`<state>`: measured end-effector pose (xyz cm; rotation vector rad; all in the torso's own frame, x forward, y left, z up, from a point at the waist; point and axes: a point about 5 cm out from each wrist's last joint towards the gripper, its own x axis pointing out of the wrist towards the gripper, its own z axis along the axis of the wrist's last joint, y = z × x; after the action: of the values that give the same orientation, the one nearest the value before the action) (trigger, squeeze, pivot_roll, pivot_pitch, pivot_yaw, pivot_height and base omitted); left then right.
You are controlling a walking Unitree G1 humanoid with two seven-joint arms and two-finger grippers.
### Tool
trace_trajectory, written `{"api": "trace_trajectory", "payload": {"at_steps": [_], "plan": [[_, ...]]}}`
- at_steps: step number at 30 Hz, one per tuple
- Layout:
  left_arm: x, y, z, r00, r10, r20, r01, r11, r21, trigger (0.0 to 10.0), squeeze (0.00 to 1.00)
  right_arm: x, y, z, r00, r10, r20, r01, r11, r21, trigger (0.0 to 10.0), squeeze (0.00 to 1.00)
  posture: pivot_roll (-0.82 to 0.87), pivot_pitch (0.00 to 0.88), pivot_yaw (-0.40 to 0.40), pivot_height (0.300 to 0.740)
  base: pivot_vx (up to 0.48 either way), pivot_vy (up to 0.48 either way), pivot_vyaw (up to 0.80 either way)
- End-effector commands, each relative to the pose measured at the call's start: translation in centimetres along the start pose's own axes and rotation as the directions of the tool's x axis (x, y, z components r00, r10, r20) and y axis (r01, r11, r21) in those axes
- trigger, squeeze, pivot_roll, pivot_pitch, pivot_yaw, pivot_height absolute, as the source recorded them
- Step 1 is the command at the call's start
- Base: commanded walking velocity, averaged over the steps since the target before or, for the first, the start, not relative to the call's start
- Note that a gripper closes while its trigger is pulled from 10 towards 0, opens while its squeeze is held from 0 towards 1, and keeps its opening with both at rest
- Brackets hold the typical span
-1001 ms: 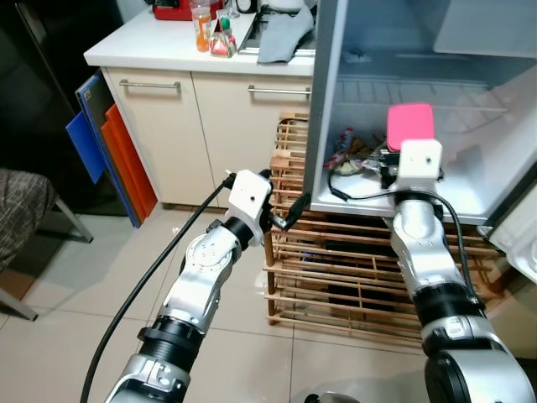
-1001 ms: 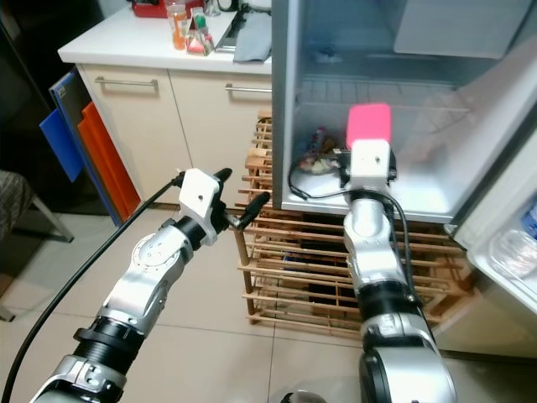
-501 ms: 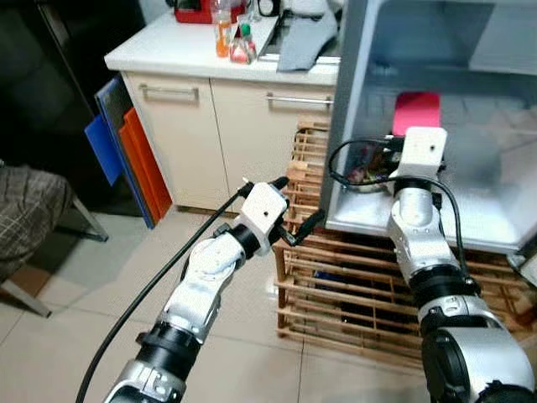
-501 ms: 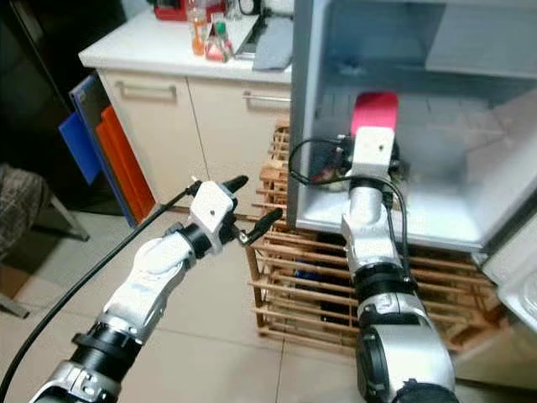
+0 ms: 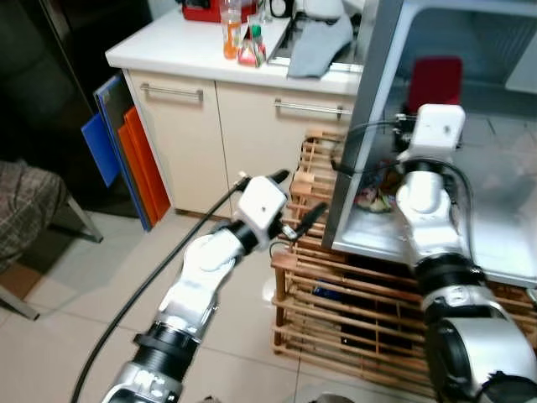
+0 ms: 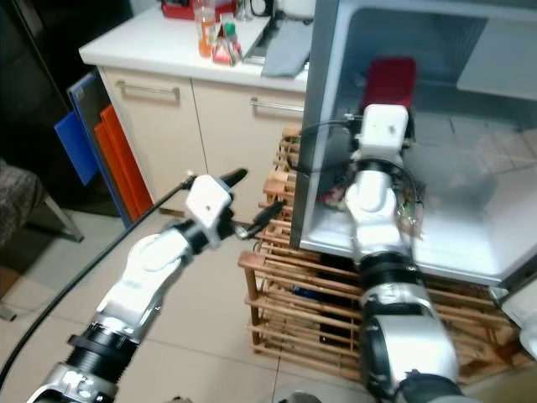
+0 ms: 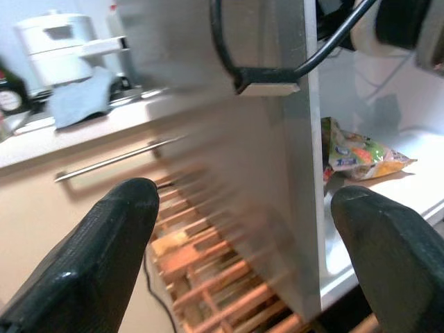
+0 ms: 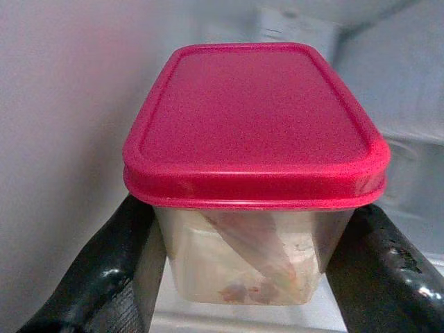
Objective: Restocking fridge
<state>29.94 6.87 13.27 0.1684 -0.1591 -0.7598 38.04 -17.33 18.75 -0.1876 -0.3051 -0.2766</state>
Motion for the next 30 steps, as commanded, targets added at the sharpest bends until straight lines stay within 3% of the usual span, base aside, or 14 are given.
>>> {"api": "trace_trajectory", "payload": {"at_steps": [1,11,17,23,30], "plan": [[0.0,-0.1,0.2,1.0,-0.004,0.004,0.004,1.0,-0.006,10.0,0.0,0.8,0.0,1.0,1.0,0.009,0.026,-0.009,1.0,0.01,0.0,0.0,-0.04,0.0,0.018,0.74,0.0,0.0,0.0],[-1.3,0.2,-0.1,0.999,0.041,-0.026,-0.04,0.999,0.007,10.0,0.0,2.5,0.1,1.8,0.999,0.004,-0.034,-0.002,0.999,0.049,0.0,0.0,0.01,0.0,0.001,0.74,0.0,0.0,0.0],[-2.2,-0.8,0.4,1.0,0.005,-0.026,-0.006,0.999,-0.037,10.0,0.0,3.2,1.3,1.5,0.988,0.048,-0.15,-0.036,0.996,0.08,0.0,0.0,0.03,0.0,0.013,0.74,0.0,0.0,0.0],[-4.2,-2.1,1.0,0.999,-0.007,-0.049,0.003,0.998,-0.067,10.0,0.0,3.4,3.2,2.1,0.97,0.091,-0.225,-0.043,0.978,0.206,0.0,0.0,0.12,0.026,0.015,0.74,0.0,0.0,0.0],[-5.8,-2.5,1.4,0.995,0.035,-0.091,-0.043,0.995,-0.089,10.0,0.0,4.5,2.9,3.5,0.968,0.053,-0.246,0.013,0.966,0.259,0.0,0.0,0.18,0.089,0.007,0.74,0.0,0.0,0.0]]}}
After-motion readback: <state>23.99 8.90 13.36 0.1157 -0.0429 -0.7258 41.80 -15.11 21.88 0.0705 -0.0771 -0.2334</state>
